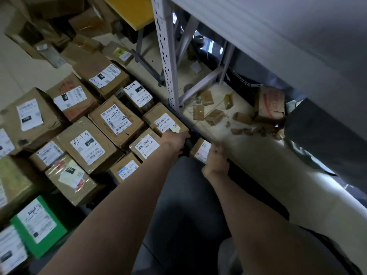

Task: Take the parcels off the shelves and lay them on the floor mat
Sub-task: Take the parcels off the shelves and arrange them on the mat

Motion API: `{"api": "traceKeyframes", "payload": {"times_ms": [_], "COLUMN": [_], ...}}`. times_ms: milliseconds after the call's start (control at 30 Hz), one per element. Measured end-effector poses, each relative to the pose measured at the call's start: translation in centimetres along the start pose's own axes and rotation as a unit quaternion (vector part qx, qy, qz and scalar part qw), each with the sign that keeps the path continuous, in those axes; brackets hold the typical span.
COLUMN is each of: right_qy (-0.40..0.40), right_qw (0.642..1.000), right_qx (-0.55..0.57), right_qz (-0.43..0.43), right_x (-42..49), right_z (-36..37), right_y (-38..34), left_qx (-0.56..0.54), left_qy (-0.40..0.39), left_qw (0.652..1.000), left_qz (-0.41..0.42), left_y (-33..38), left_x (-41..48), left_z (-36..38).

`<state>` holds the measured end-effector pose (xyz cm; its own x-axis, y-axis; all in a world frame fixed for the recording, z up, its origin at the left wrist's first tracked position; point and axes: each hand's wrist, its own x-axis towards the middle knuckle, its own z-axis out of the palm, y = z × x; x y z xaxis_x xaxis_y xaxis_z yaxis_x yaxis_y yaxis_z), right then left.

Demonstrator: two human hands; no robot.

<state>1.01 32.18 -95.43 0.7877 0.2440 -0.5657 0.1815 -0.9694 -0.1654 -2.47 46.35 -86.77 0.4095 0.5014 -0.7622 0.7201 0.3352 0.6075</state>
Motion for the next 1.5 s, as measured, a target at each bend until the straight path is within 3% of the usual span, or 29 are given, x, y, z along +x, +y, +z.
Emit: {"api": "traceKeyframes", "payload": {"times_ms": [100,333,700,1000,1233,1367,1500], "right_qy": [0.035,0.137,0.303,0.417,0.488,0.502,0.522], "right_qw": [0.996,0.975,0.914,0.83,0.741,0.729,0.71], "right_qx": [-0.019,0.044,0.127,0.205,0.279,0.261,0.269], "right_qz": [-0.084,-0.17,-0.237,-0.308,-0.368,-0.386,-0.389], "right_x": [-4.0,-13.2,-25.0,-30.4,-35.1,-37.9,-40.8], "right_z": [-3.9,-15.1,-32.4,-42.3,-49.9,-53.6,-57.4], "right_y": [-2.2,-7.3,-13.4,-14.4,-15.8,-15.7,-15.1], "left_qx": [0.009,0.039,0.063,-0.016,-0.158,-0.134,-0.122], "left_qy": [-0.001,0.027,0.01,-0.01,-0.039,0.026,0.03], "left_qw": [1.0,0.999,0.991,0.973,0.935,0.922,0.909], "left_qz": [0.0,0.016,0.113,0.228,0.314,0.363,0.398], "left_y": [2.7,9.7,21.0,27.8,34.9,38.3,41.1], "left_x": [-4.1,-14.2,-29.2,-37.3,-44.6,-47.6,-51.2], "left_z": [-0.9,-4.9,-8.8,-9.2,-10.8,-11.5,-11.8]}}
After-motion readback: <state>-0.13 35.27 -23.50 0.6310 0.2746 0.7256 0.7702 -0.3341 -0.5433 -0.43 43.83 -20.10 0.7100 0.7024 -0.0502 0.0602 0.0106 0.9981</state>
